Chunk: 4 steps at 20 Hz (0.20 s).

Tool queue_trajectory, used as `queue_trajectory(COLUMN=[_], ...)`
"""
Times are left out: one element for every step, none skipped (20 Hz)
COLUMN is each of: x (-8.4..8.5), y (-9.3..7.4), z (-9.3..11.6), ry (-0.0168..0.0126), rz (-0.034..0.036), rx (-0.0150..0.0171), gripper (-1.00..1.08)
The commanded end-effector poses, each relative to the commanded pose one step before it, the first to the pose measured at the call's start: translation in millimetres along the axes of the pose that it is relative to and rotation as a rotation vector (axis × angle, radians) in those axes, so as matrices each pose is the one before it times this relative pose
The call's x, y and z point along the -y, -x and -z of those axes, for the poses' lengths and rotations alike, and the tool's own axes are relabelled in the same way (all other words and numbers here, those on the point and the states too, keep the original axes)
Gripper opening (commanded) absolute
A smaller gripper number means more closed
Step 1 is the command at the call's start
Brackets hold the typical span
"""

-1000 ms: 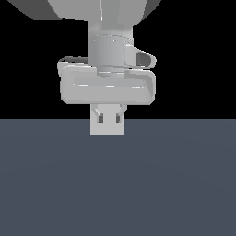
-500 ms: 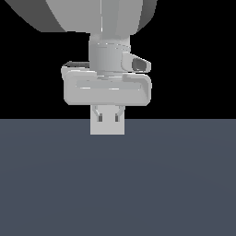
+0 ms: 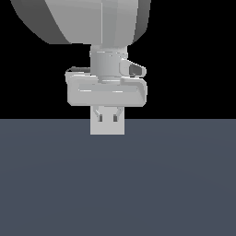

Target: Plug the charger into the wall socket.

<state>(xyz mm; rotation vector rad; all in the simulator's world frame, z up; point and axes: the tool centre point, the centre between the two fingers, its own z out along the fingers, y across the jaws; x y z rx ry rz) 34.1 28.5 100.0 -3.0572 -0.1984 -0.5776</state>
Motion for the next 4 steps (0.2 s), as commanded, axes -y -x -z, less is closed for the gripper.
queue_trajectory(x=[-0.14,-0.05,-0.04,-0.01], y=[-1.93,0.20,0.42,0.17], z=[-0.60,0.07,0.16,0.06], ry=[0.00011,0.00000,0.00000,0.00000], rz=[-0.00005,0.00000,0.00000,0.00000], rx=[-0.00021,0.00000,0.00000,0.00000], gripper=[-1.00,-1.00,-1.00,-1.00])
